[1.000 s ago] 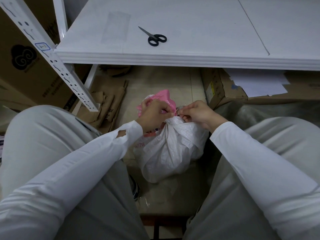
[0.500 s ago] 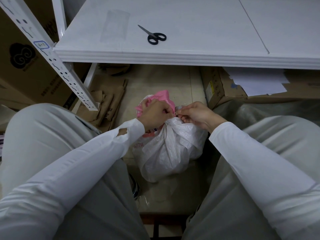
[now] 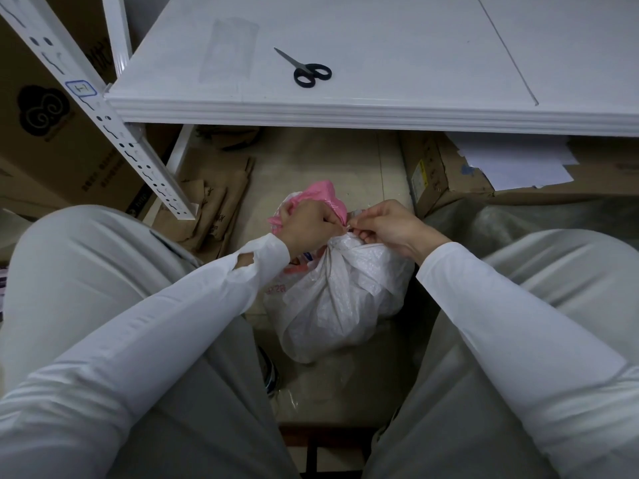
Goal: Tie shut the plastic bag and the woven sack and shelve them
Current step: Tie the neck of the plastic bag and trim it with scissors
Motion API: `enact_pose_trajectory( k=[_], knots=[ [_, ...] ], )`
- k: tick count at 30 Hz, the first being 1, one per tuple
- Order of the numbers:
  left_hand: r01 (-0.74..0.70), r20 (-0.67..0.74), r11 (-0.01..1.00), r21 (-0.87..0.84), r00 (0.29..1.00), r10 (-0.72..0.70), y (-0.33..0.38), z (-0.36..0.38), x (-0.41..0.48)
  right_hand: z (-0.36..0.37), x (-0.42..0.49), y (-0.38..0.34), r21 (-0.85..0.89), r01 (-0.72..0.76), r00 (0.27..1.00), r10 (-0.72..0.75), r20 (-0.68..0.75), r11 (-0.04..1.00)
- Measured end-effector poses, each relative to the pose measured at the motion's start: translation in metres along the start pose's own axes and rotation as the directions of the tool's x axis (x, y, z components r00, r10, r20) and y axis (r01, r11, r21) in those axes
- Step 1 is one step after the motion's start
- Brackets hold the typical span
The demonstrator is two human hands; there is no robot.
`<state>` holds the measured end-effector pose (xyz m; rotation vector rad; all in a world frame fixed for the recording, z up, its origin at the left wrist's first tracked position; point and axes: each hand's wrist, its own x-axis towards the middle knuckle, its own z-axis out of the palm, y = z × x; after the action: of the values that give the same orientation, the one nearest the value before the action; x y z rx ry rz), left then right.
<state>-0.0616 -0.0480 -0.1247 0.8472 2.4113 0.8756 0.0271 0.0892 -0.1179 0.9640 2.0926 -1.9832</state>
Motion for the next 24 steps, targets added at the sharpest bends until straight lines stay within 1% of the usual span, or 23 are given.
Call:
enact_pose_trajectory(
  k=[4, 7, 10, 13, 20, 24],
  knots=[
    [0.023, 0.0, 1.0, -0.011, 1.0, -0.023, 0.0003, 0.0012, -0.0017, 0.0005, -0.0005, -0.0009, -0.025, 0.012, 1.0, -0.011, 0.003, 1.0],
    [0.038, 0.033, 0.999, -0.023, 0.999, -0.038, 0.0011, 0.0021, -0.0019, 0.0009, -0.0012, -0.0016, -0.039, 0.013, 1.0, -0.013, 0.005, 0.999],
    [0.046, 0.071, 0.995, -0.084, 0.997, -0.04, 0.0049, -0.0007, -0.0054, 0.0011, -0.001, -0.0018, -0.059, 0.023, 1.0, -0.023, 0.007, 0.998],
    [0.059, 0.092, 0.993, -0.106, 0.995, -0.049, 0.0068, -0.0027, -0.0075, 0.0011, 0.0005, -0.0007, -0.073, 0.027, 1.0, -0.027, -0.003, 0.997],
    [0.033, 0.091, 0.99, -0.136, 0.996, -0.021, 0.0029, -0.0004, -0.0057, 0.0001, 0.0027, 0.0018, -0.033, 0.026, 1.0, -0.026, 0.002, 0.999],
    [-0.007, 0.06, 0.988, -0.152, 0.998, 0.016, -0.0021, 0.0039, -0.0054, -0.0026, 0.0042, 0.0033, 0.051, -0.015, 0.999, 0.013, 0.042, 0.999]
  ],
)
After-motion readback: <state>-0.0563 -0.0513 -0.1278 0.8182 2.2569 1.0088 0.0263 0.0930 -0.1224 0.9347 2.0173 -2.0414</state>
